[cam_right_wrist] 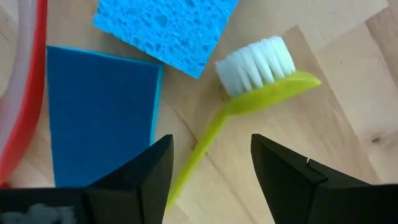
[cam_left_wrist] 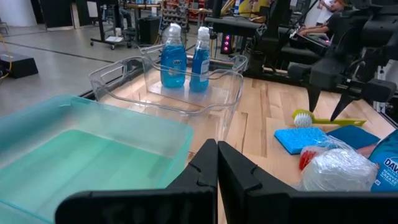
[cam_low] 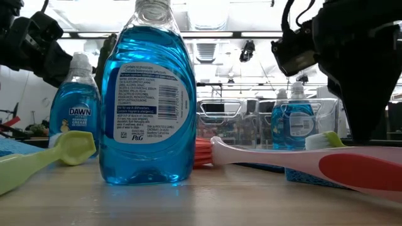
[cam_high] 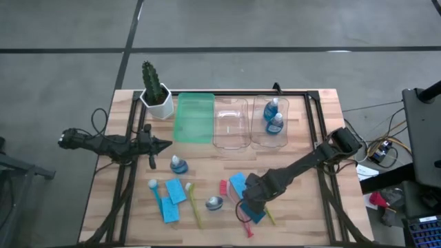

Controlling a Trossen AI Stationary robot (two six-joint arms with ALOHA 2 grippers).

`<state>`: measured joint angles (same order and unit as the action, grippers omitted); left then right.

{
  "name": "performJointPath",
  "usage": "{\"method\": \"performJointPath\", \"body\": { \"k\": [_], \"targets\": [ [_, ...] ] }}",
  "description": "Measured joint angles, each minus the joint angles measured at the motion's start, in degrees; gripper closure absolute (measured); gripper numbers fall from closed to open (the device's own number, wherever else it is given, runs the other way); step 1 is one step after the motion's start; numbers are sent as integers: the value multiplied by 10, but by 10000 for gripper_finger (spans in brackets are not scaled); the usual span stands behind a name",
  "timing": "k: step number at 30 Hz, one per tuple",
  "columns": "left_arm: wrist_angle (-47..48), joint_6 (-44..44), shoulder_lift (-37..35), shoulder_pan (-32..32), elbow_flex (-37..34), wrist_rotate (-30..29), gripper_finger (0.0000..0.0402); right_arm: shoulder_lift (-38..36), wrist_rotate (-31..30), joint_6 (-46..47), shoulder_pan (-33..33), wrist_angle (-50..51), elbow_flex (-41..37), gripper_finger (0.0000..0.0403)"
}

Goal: Pick & Place Kitchen Sink Supplies
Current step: Put the green dish brush into the left transparent bin

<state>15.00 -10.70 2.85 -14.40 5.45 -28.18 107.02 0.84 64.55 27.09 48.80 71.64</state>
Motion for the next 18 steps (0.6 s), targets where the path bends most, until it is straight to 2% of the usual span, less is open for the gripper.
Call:
{"method": "performJointPath", "body": {
  "k": [18],
  "targets": [
    [0, 0, 0, 0, 0, 0, 396, 1, 4, 13, 1, -34, -29, 200]
  ]
}}
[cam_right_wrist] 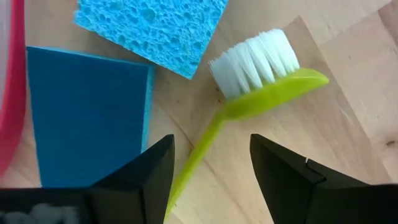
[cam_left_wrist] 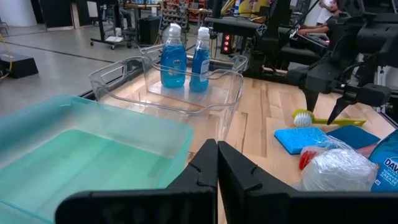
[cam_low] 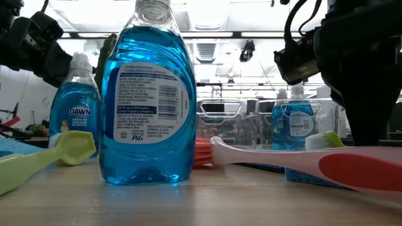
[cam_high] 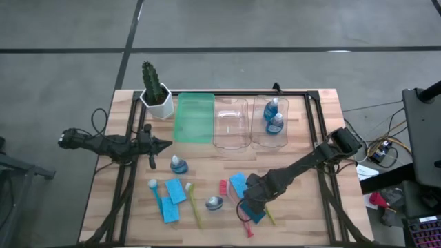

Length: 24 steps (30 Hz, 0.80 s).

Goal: Pick & Place Kitchen Sink Supplies
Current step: Put the green dish brush into the left transparent bin

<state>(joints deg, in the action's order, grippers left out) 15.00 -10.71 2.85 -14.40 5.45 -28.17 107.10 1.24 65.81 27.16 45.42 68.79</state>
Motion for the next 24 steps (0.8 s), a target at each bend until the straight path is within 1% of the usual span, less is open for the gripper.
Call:
{"method": "performJointPath", "body": {
  "k": [12, 24],
  "targets": [
    [0, 0, 0, 0, 0, 0, 396, 0, 3, 2, 0, -15, -15, 246],
    [0, 0, 0, 0, 0, 0, 396, 0, 3, 0, 0, -15, -16, 324]
  ]
}}
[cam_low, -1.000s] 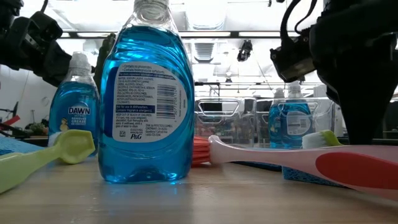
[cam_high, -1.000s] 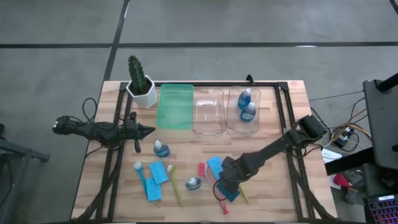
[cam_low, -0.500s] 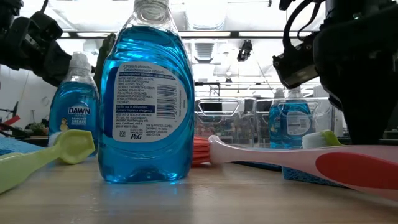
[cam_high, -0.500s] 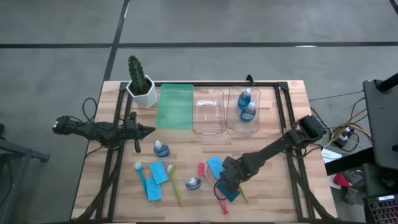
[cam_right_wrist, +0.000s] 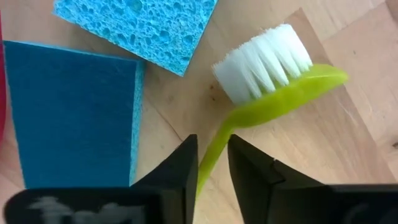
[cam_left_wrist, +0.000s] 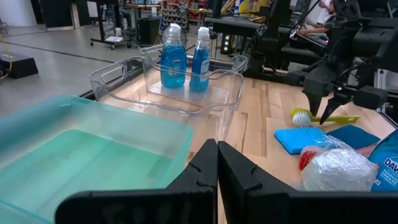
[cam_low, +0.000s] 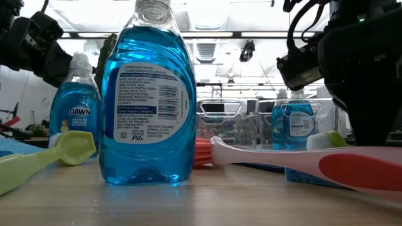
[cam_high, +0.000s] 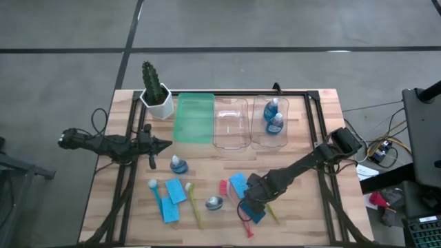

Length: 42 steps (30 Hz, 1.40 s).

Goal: Pick & Place Kitchen Sink Supplies
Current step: Put the green dish brush into the left transparent bin

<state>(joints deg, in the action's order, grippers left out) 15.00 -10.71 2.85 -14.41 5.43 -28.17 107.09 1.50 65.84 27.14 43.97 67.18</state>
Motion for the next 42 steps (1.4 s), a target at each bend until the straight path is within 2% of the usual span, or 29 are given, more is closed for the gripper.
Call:
{"method": "performJointPath", "body": {
  "k": [11, 24, 37, 42],
  "targets": [
    [0, 0, 0, 0, 0, 0, 396, -5, 1, -15, 0, 0, 0, 376],
    [0, 0, 0, 0, 0, 0, 396, -7, 1, -53, -10, 12, 38, 378],
    [0, 0, 0, 0, 0, 0, 396, -7, -6, -95, -43, 105, 105, 378],
    [0, 0, 0, 0, 0, 0, 396, -7, -28, -114, -57, 151, 141, 378]
  ]
}}
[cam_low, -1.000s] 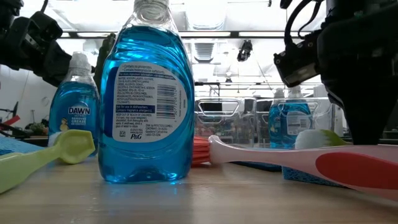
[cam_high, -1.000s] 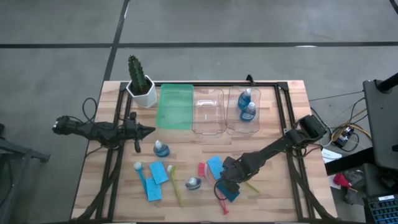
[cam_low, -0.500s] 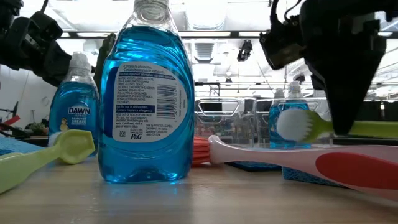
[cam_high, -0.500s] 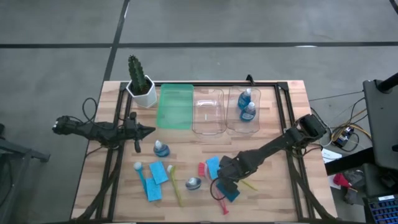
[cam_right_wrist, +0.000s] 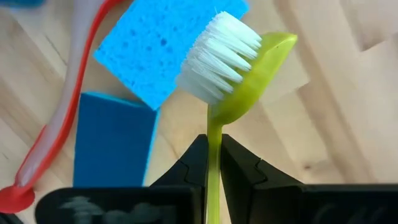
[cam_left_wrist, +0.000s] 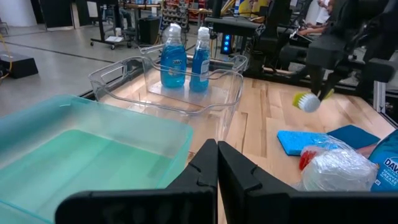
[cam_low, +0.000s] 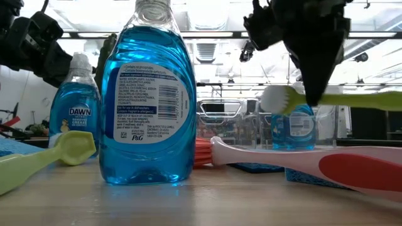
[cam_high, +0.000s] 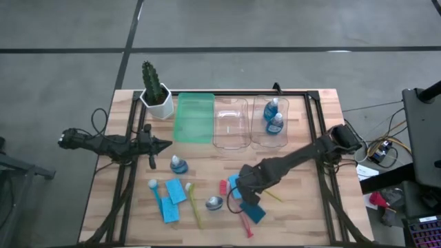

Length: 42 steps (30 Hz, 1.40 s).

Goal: Pick & Place Kitchen Sink Supplies
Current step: Put the green dish brush into the left transparent bin

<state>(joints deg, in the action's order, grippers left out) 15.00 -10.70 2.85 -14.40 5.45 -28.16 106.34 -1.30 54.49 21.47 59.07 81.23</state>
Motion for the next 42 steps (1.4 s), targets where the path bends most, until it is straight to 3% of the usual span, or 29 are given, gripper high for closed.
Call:
{"method": "performJointPath", "body": {
  "k": [7, 22, 34, 42],
  "targets": [
    [0, 0, 0, 0, 0, 0, 396, 0, -30, -25, -23, 57, 48, 378],
    [0, 0, 0, 0, 0, 0, 396, -1, -52, -97, -98, 68, 113, 378],
    [0, 0, 0, 0, 0, 0, 396, -1, -52, -190, -195, 68, 181, 378],
    [0, 0, 0, 0, 0, 0, 396, -1, -49, -201, -261, 48, 220, 378]
  ]
}}
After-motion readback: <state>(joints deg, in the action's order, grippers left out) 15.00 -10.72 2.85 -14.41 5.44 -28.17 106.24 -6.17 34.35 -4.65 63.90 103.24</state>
